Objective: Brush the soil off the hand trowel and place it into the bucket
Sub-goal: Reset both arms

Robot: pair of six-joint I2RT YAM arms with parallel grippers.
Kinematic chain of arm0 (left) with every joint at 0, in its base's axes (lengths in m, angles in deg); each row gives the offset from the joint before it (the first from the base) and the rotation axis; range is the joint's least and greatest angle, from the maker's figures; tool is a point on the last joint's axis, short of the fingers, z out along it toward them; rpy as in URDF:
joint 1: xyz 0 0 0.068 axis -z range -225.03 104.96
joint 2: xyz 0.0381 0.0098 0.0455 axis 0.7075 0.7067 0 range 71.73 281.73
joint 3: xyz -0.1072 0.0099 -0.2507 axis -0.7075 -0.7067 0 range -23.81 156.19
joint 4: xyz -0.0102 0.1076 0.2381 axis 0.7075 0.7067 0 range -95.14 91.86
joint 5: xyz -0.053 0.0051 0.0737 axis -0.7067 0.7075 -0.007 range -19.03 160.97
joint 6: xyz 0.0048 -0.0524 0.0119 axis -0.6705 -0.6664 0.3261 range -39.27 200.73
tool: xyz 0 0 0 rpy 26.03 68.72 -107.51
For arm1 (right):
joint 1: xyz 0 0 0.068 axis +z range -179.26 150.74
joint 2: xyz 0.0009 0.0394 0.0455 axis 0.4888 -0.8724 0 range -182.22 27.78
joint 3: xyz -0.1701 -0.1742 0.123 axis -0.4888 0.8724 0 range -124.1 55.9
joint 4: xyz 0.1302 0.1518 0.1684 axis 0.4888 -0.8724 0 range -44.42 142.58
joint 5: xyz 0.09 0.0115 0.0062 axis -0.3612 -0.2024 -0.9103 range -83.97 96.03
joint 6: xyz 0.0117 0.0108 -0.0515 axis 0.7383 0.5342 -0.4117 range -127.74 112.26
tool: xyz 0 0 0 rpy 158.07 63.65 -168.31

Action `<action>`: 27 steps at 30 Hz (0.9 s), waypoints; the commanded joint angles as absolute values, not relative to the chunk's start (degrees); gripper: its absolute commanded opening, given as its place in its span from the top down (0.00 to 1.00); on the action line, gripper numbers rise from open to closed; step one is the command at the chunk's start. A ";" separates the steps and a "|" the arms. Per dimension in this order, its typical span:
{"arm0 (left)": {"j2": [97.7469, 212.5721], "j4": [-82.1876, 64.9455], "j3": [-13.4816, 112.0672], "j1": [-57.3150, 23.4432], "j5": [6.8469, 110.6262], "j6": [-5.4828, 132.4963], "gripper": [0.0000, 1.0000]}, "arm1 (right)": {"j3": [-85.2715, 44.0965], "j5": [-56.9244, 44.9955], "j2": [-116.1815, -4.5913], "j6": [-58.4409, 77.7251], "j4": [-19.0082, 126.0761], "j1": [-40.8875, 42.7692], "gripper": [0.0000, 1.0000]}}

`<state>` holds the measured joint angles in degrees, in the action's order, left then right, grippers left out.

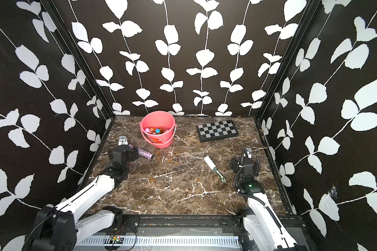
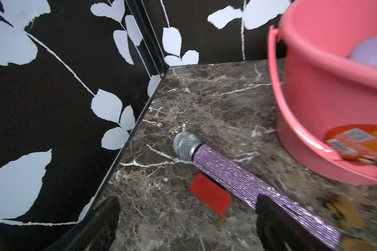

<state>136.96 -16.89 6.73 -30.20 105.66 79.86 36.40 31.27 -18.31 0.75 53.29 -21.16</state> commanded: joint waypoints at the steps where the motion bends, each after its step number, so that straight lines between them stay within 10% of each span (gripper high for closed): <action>1: 142.16 -27.93 4.05 -33.07 104.04 85.20 0.01 | 41.42 37.23 -23.29 -3.91 73.18 -21.14 0.00; 14: 162.22 -65.95 -4.84 -42.35 82.91 84.28 0.01 | 39.02 28.49 -48.06 -10.07 101.56 -21.77 0.00; 27: 161.01 -56.26 -0.52 -42.32 75.32 86.89 0.01 | 33.28 21.32 -59.46 -6.11 101.31 -26.08 0.01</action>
